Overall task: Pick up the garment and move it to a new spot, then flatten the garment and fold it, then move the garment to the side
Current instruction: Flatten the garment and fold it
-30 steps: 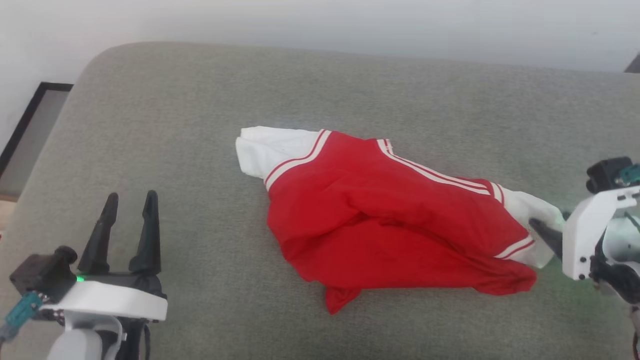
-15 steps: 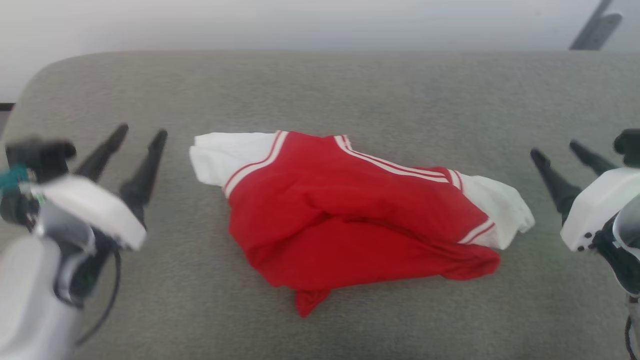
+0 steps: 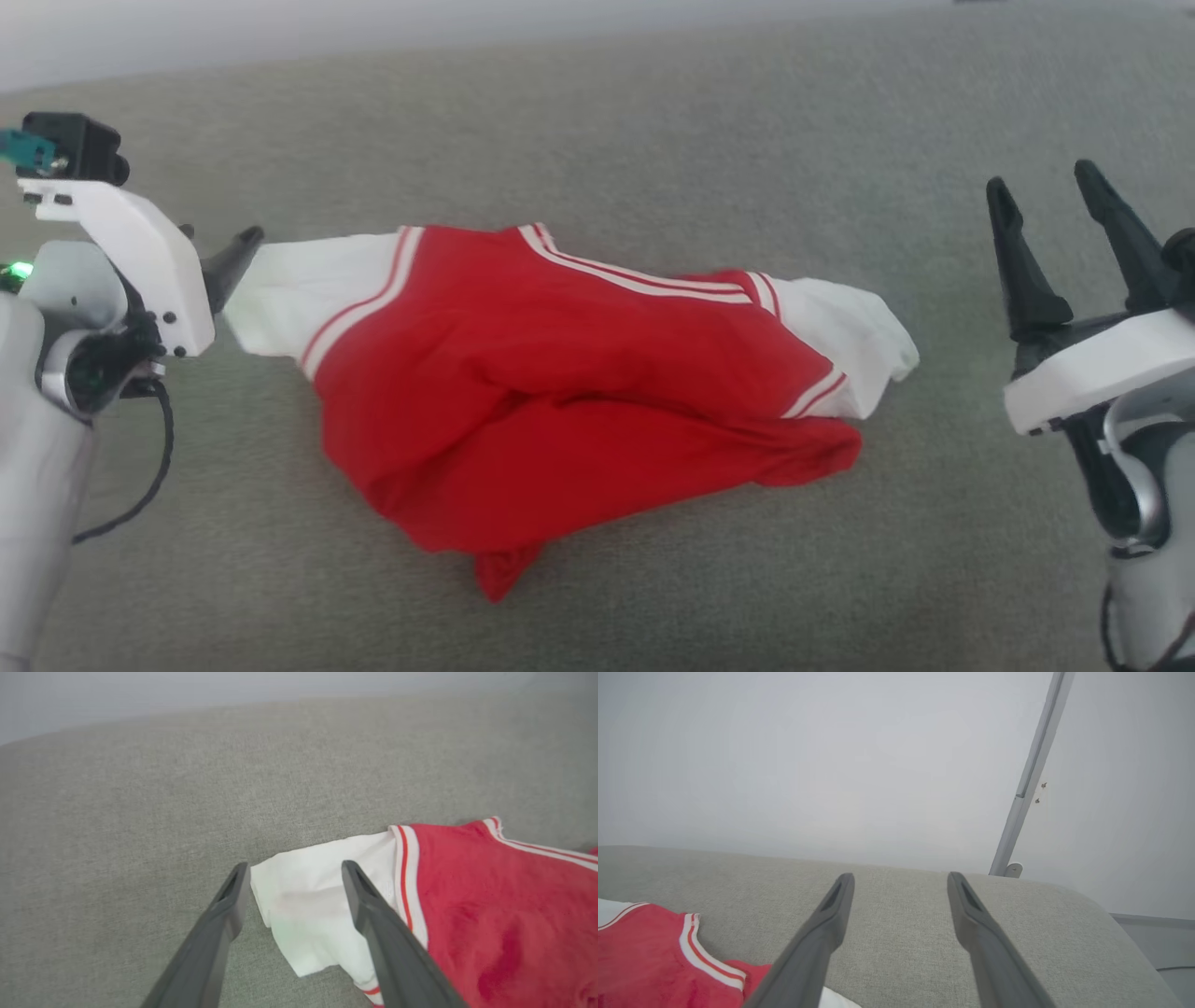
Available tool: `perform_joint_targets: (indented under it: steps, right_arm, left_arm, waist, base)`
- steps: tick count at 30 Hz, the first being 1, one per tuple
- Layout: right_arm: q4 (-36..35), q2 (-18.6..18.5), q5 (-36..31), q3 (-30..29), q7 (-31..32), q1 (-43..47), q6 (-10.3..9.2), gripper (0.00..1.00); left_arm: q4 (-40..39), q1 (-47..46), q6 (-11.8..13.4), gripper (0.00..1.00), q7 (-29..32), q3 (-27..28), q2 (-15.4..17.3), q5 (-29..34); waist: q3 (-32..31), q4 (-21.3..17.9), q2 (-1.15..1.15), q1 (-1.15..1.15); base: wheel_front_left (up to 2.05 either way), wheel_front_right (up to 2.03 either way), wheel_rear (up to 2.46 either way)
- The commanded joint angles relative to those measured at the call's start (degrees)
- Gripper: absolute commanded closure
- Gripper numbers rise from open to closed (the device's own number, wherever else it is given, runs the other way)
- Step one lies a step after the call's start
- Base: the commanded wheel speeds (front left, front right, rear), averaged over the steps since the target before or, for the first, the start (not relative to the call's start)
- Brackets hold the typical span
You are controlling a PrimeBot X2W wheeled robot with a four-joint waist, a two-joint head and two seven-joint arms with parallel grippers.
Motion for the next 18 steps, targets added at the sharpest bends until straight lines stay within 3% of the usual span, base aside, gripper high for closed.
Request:
perform_joint_targets:
  steps: [1, 9, 16, 17, 18]
  right_arm:
    - [-0.54, 0.83, -0.51, -0.07, -1.06, -0.2, 0.01, 0.0]
    - [-1.55, 4.43, -2.56, -0.64, -3.63, 1.12, 0.0, 0.0]
    - [-2.33, 4.23, -1.84, 0.78, -1.03, 1.76, 0.0, 0.0]
    - [-2.28, 4.05, -1.25, 1.15, -0.27, 1.82, 0.01, 0.0]
    - [-2.12, 3.9, -0.5, 1.47, 0.68, 1.85, 0.0, 0.0]
  left_arm:
    - [1.23, -1.22, 0.12, 0.0, 0.74, -0.55, 0.1, 0.9]
    - [12.34, -6.29, 2.66, 0.0, 8.22, -3.46, -0.84, 2.23]
    - [20.33, -7.45, 5.64, 0.03, 15.22, -4.94, -3.68, 1.4]
    - [20.87, -7.29, 4.83, 0.64, 16.0, -5.64, -4.02, 1.68]
    - [21.67, -7.41, 5.06, 1.0, 16.49, -5.65, -4.33, 1.44]
  waist:
    - [1.46, -1.35, 0.0, 0.0]
    - [4.67, -3.06, 0.0, 0.0]
    - [6.34, -3.35, 0.0, 0.0]
    - [6.48, -3.31, 0.0, 0.0]
    - [6.61, -3.25, 0.0, 0.0]
  base:
    - [0.0, 0.0, 0.0]
    - [0.0, 0.0, 0.0]
    - [0.0, 0.0, 0.0]
    - [0.0, 0.0, 0.0]
    - [0.0, 0.0, 0.0]
